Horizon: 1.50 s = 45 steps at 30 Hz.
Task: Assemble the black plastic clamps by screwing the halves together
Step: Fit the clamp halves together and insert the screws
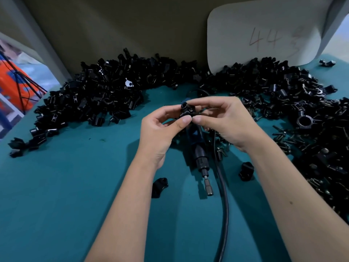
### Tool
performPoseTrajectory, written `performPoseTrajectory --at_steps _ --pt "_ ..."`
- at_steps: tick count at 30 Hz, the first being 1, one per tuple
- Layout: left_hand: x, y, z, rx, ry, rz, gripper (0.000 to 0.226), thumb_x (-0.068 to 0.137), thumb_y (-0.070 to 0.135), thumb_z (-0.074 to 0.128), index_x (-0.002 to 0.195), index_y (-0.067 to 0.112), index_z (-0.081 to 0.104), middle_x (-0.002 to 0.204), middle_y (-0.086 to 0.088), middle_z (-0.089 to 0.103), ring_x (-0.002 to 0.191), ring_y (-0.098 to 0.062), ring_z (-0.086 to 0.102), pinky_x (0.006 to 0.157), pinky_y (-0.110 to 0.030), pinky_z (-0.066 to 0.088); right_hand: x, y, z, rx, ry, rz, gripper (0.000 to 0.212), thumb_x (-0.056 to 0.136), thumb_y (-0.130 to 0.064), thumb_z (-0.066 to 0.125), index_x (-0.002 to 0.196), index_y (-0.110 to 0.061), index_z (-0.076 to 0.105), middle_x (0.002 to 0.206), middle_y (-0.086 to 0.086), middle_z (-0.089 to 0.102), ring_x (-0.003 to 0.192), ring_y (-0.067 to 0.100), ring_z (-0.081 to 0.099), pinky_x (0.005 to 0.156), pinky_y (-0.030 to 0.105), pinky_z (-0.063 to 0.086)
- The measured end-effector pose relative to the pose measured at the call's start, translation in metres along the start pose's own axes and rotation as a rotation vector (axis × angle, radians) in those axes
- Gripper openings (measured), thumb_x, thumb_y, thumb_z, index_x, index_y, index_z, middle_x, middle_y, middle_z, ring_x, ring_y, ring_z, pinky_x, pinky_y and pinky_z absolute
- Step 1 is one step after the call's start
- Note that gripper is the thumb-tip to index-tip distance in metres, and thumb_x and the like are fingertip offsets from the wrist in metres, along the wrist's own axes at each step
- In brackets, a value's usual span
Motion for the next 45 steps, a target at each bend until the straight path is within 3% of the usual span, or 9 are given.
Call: performPoseTrajectory --at_steps 6,10,14,17,23,27,33,38,45 --pt "-0.002 0.000 0.008 -0.065 0.037 -0.064 0.021 0.075 0.015 0.085 0.095 0.018 0.081 0.104 -0.013 0.077 0.103 -0.029 0.071 0.100 -0.047 0.056 -0.001 -0.002 -0.005 -0.012 -0.003 0.006 0.037 0.084 -0.005 0.083 0.113 -0.028 0.080 0.088 -0.001 0.072 0.077 0.018 0.062 0.069 0.027 0.057" --pt "-0.005 -0.001 0.012 -0.094 0.037 -0.107 0.022 0.071 0.025 0.088 0.091 0.019 0.082 0.103 -0.015 0.077 0.100 -0.032 0.072 0.100 -0.051 0.056 -0.001 -0.004 -0.008 -0.084 -0.007 0.013 0.038 0.082 -0.006 0.085 0.116 -0.021 0.080 0.096 0.028 0.069 0.076 0.025 0.058 0.070 0.030 0.056" --pt "-0.006 0.001 0.015 -0.070 0.022 -0.100 0.022 0.073 0.024 0.085 0.093 0.018 0.081 0.106 -0.016 0.076 0.100 -0.030 0.072 0.097 -0.046 0.057 -0.003 -0.006 -0.012 -0.102 -0.010 0.081 0.036 0.081 -0.021 0.085 0.116 -0.019 0.079 0.095 0.028 0.069 0.076 0.022 0.065 0.067 0.031 0.059" --pt "-0.007 0.001 0.019 -0.084 0.036 -0.114 0.018 0.073 0.026 0.084 0.090 0.020 0.081 0.106 -0.014 0.076 0.094 -0.026 0.072 0.081 -0.031 0.059 -0.005 -0.008 -0.033 -0.257 0.057 0.192 0.011 0.094 -0.025 0.076 0.099 -0.016 0.078 0.080 0.010 0.074 0.066 0.024 0.068 0.062 0.036 0.060" --pt "-0.006 -0.003 0.016 -0.088 0.097 -0.141 0.017 0.073 0.031 0.084 0.087 0.022 0.079 0.106 -0.016 0.077 0.085 -0.026 0.073 0.077 -0.028 0.059 -0.016 -0.004 -0.058 -0.831 -0.090 0.693 0.031 0.082 -0.034 0.087 0.078 -0.007 0.072 0.058 0.007 0.072 0.047 0.016 0.068 0.046 0.026 0.056" --pt "-0.007 -0.004 0.017 -0.098 0.115 -0.138 0.021 0.072 0.031 0.084 0.089 0.020 0.078 0.104 -0.014 0.077 0.085 -0.024 0.073 0.076 -0.028 0.059 -0.018 -0.005 -0.043 -0.856 -0.151 0.844 0.044 0.077 -0.031 0.091 0.091 0.006 0.072 0.068 0.018 0.075 0.061 0.030 0.075 0.067 0.043 0.066" --pt "-0.006 -0.004 0.018 -0.107 0.119 -0.122 0.024 0.071 0.030 0.083 0.090 0.016 0.077 0.102 -0.014 0.076 0.086 -0.026 0.071 0.074 -0.025 0.057 -0.015 -0.006 -0.028 -0.854 -0.190 0.863 0.030 0.084 -0.015 0.086 0.096 0.009 0.074 0.075 0.019 0.076 0.069 0.033 0.077 0.075 0.045 0.066" --pt "-0.005 -0.006 0.015 -0.084 0.118 -0.091 0.021 0.075 0.029 0.083 0.091 0.018 0.077 0.107 -0.019 0.074 0.088 -0.028 0.071 0.076 -0.026 0.057 -0.016 -0.007 -0.038 -0.739 -0.135 0.762 0.019 0.087 -0.014 0.083 0.083 0.001 0.073 0.066 0.011 0.068 0.054 0.018 0.059 0.049 0.023 0.051" --pt "-0.003 -0.009 0.016 -0.011 0.086 -0.018 0.016 0.082 0.022 0.082 0.096 0.016 0.075 0.098 -0.004 0.077 0.083 -0.020 0.072 0.073 -0.025 0.057 0.001 -0.020 -0.028 -0.135 0.235 0.207 0.009 0.093 -0.003 0.075 0.101 -0.007 0.074 0.062 0.001 0.068 0.053 0.012 0.059 0.050 0.023 0.048"
Point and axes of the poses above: each hand's wrist, its own x-axis towards the middle knuckle, its own z-axis out of the palm, y = z × x, the point moved 4 cm from there along x, towards the middle knuckle
